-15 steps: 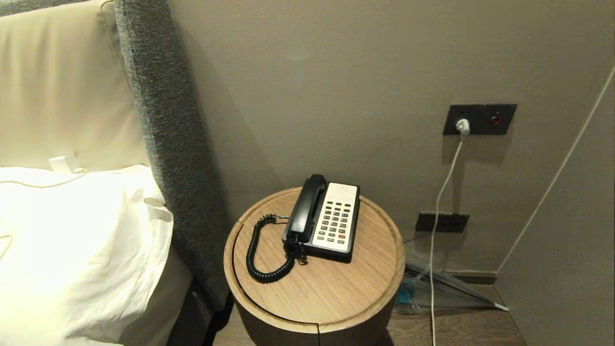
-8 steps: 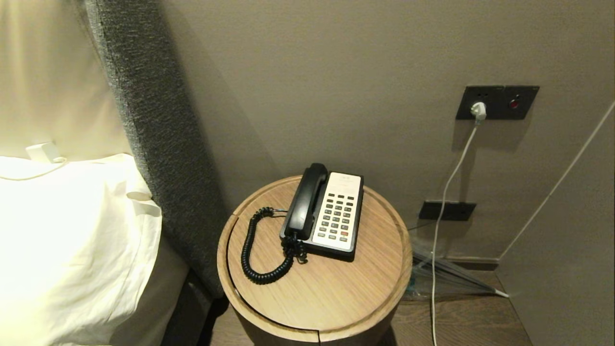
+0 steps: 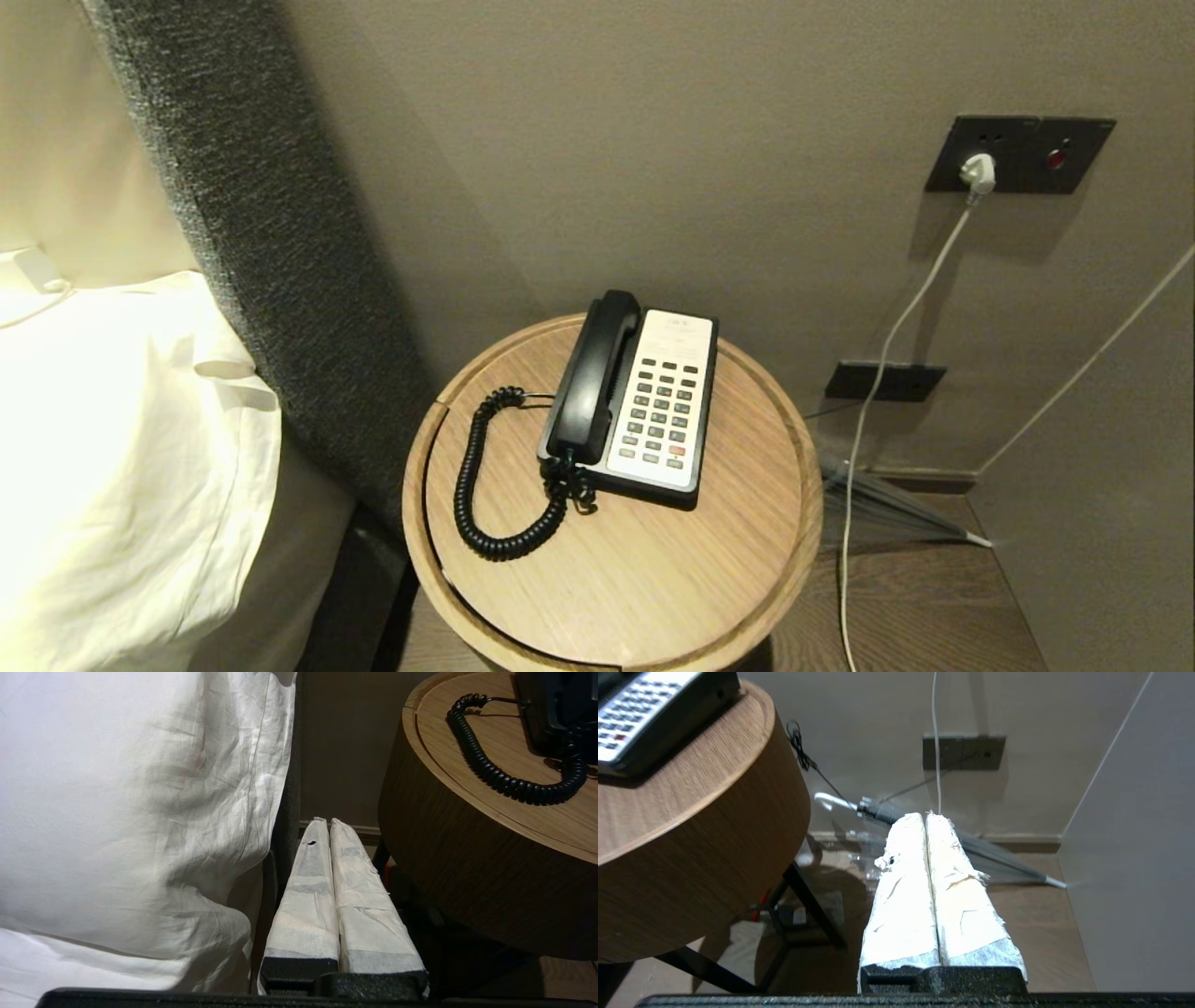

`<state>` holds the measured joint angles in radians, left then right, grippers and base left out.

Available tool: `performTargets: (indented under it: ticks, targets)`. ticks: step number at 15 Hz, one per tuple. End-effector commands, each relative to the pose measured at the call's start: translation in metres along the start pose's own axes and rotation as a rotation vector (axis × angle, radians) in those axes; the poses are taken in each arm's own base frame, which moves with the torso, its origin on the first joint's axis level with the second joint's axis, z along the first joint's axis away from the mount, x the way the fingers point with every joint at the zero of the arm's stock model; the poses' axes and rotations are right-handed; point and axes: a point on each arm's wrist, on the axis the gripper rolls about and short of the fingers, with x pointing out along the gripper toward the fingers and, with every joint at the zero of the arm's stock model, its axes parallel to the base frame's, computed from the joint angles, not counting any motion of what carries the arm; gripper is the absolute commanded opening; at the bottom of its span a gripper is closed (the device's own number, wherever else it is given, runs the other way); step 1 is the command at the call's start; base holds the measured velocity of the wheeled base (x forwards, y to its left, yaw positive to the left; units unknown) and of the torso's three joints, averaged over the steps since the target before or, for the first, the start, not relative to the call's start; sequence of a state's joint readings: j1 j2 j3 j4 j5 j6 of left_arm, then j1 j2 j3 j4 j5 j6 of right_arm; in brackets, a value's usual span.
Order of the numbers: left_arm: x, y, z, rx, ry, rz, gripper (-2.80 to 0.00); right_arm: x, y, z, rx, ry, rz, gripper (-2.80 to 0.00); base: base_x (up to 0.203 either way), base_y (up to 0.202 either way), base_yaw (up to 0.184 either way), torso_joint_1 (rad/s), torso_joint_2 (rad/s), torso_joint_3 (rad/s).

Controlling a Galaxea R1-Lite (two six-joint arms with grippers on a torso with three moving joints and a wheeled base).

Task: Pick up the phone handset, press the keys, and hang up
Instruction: Pick up the desk phone handset

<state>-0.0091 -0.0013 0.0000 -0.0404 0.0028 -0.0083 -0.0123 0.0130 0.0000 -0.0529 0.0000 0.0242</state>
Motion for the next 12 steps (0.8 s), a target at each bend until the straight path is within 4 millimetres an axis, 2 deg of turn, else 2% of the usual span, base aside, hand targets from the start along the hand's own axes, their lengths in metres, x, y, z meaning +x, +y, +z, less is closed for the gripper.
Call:
performTargets:
  ticks: [1,12]
  targets:
    - [0.0014,0.0,-0.0055,-0.001,0.02,0.0,-2.8,0.0013,-0.0001,-0.0055,0.0,0.02,0.0,-2.8,0.0,0.0,0.0,0.002,0.0,-0.195]
    - [0.0014,0.0,-0.0053,0.001,0.019,-0.001,-2.8,0.0013,-0.0001,-0.0055,0.0,0.02,0.0,-2.8,0.0,0.0,0.0,0.002,0.0,-0.191]
